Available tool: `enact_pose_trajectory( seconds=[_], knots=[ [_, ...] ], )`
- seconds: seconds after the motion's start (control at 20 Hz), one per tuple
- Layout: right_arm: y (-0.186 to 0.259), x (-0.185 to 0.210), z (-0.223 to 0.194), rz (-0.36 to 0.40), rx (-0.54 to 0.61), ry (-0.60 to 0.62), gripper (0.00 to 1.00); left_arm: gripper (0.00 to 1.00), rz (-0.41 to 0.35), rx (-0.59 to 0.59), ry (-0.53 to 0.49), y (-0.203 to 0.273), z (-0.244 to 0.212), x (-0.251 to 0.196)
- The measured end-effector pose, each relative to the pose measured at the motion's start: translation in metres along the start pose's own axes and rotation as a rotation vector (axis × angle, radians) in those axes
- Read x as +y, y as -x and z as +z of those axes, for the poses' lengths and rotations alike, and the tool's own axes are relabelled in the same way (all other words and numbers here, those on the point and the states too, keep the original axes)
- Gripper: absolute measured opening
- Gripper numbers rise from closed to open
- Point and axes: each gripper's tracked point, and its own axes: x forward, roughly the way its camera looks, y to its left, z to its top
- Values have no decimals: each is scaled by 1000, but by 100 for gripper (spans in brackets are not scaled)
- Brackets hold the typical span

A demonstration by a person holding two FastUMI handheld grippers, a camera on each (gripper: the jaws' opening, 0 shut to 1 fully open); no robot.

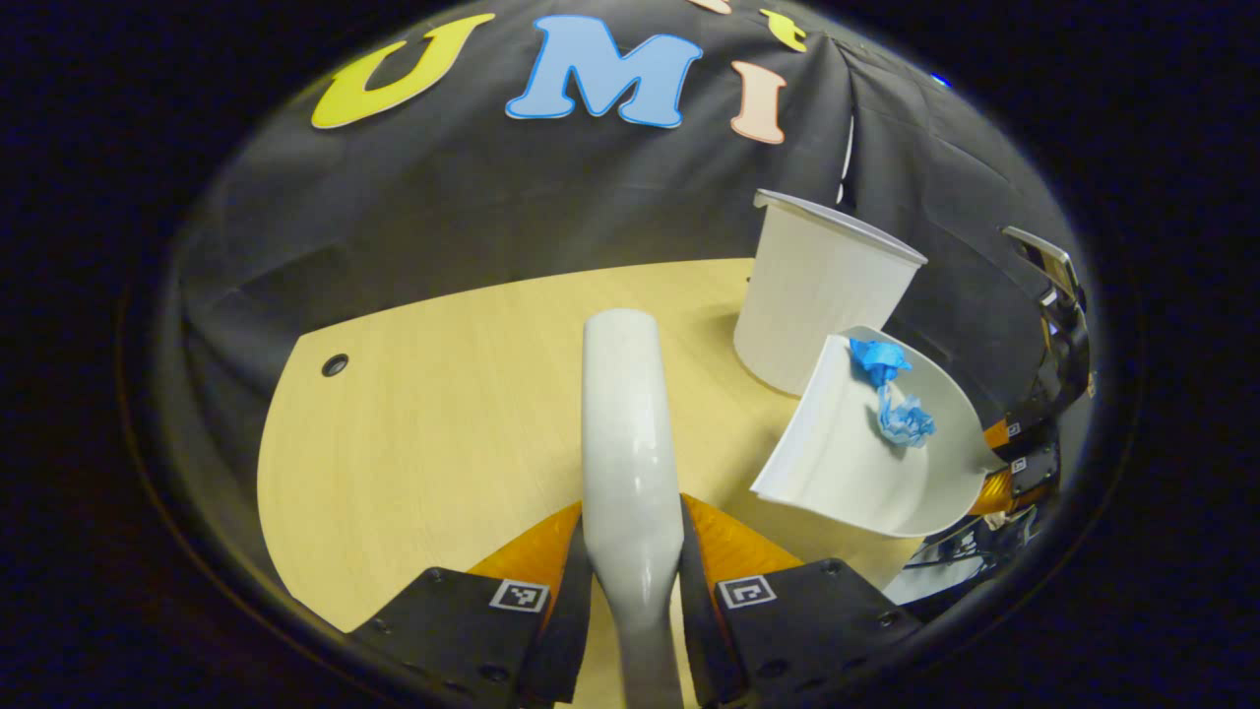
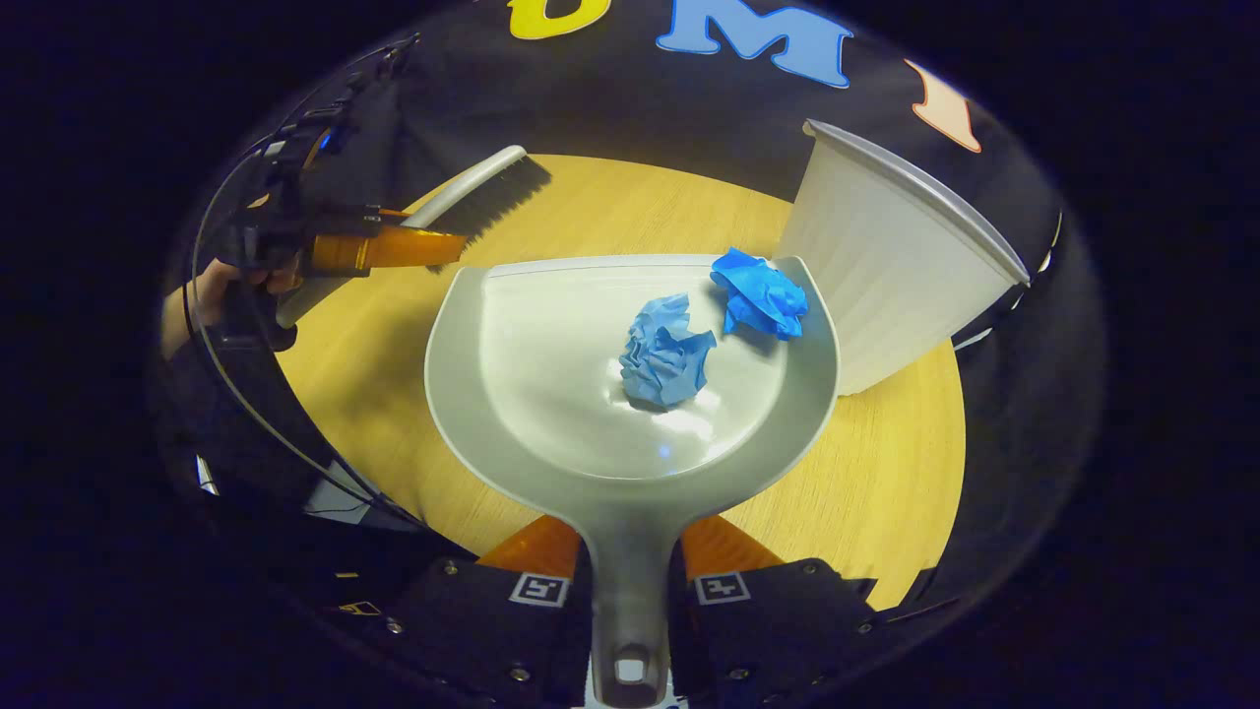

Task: Pick up the small broom and dustpan from the desktop, sweep the trash into the dustpan with the broom, and then empty the trash into the garbage bin.

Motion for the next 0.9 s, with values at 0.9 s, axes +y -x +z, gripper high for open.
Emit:
enact_pose_trajectory(
  seconds=[0.9],
  knots=[
    [61,-37,69,293,-226,-405,31,47,109,-15,154,53,-31,62]
  ],
)
